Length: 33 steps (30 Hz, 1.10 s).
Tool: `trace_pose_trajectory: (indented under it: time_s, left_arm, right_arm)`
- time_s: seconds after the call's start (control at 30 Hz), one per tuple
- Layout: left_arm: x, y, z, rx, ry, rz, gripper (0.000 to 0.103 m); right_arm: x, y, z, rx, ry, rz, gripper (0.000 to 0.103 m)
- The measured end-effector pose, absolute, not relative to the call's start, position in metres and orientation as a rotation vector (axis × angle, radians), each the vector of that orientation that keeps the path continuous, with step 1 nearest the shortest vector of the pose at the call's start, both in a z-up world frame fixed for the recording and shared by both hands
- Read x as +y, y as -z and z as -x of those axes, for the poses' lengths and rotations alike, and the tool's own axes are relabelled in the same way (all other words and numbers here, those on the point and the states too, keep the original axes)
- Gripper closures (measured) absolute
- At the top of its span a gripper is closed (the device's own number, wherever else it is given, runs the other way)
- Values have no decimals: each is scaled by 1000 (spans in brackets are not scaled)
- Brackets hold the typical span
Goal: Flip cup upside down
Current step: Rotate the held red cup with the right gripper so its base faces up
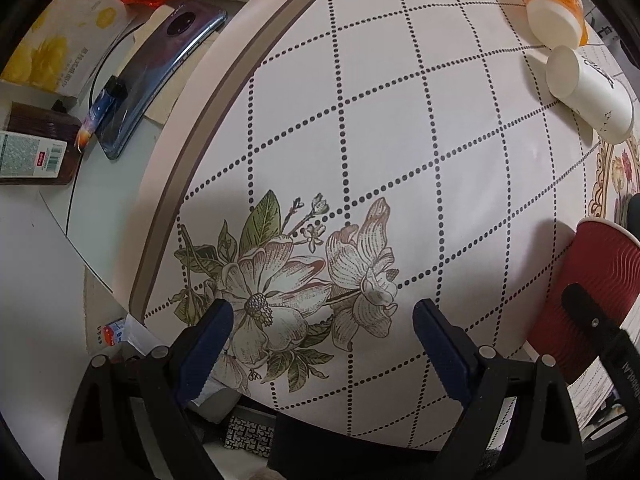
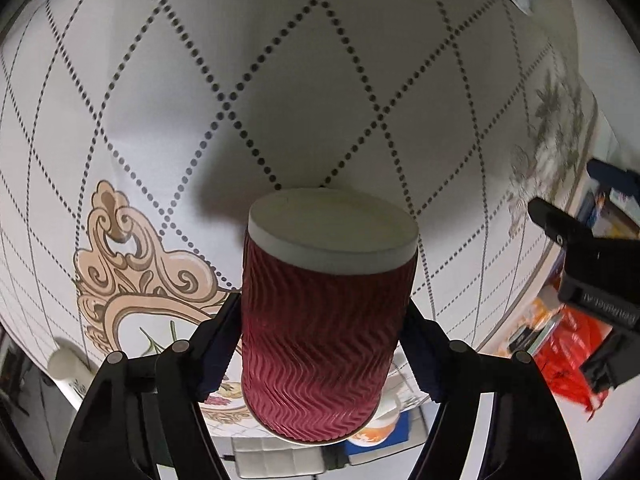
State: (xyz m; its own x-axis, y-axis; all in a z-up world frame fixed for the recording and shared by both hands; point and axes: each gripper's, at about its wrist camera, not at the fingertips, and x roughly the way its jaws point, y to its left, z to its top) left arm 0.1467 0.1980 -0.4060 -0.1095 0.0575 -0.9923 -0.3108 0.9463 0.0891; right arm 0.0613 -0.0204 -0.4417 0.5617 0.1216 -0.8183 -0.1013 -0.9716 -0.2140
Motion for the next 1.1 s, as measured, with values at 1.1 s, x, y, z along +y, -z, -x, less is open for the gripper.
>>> trace_pose_trajectory:
  time_s: [1.1]
  left_arm:
    - [136, 370, -185, 1608, -193, 33, 11]
  right_arm:
    - [-9, 408, -182, 1715, -669, 1050, 27]
